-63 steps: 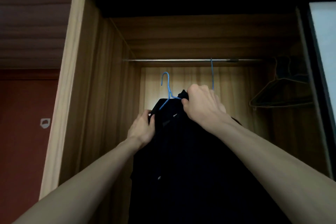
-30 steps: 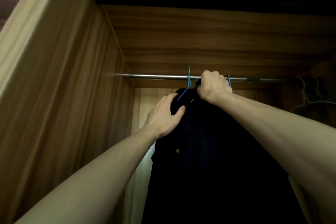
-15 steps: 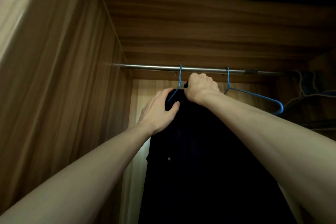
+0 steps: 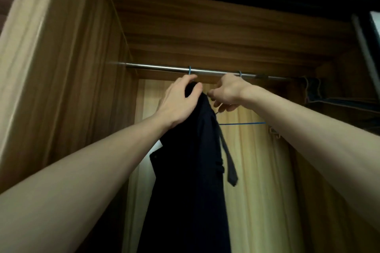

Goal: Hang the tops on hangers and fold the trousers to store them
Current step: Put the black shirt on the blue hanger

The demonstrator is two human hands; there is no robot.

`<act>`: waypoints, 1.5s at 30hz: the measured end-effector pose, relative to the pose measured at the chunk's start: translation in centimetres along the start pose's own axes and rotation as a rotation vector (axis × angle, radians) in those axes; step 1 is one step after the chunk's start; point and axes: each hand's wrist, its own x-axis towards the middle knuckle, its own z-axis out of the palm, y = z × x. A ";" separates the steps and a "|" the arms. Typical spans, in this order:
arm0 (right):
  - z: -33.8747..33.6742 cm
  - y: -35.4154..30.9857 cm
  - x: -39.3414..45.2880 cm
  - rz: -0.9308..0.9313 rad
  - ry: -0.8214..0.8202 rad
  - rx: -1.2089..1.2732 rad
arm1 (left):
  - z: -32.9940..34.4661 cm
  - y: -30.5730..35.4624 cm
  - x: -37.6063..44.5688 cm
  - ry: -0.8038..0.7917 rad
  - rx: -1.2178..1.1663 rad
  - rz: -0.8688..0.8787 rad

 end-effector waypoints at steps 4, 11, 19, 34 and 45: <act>0.2 1.7 -1.5 -0.040 -0.011 -0.004 | 0.5 3.0 -0.1 -0.046 0.020 0.048; -0.4 5.4 -1.7 -0.175 0.210 -0.251 | 0.5 7.7 2.2 -0.308 0.618 -0.023; -3.8 14.8 0.5 -0.056 0.384 -0.756 | 5.8 8.8 3.3 -0.214 0.828 -0.102; -3.4 19.2 3.3 -0.100 0.524 -0.219 | 14.9 4.4 1.9 -0.195 0.591 -0.257; -3.8 22.4 -6.2 -0.180 0.458 -0.100 | 15.8 3.0 0.7 -0.019 0.329 -0.134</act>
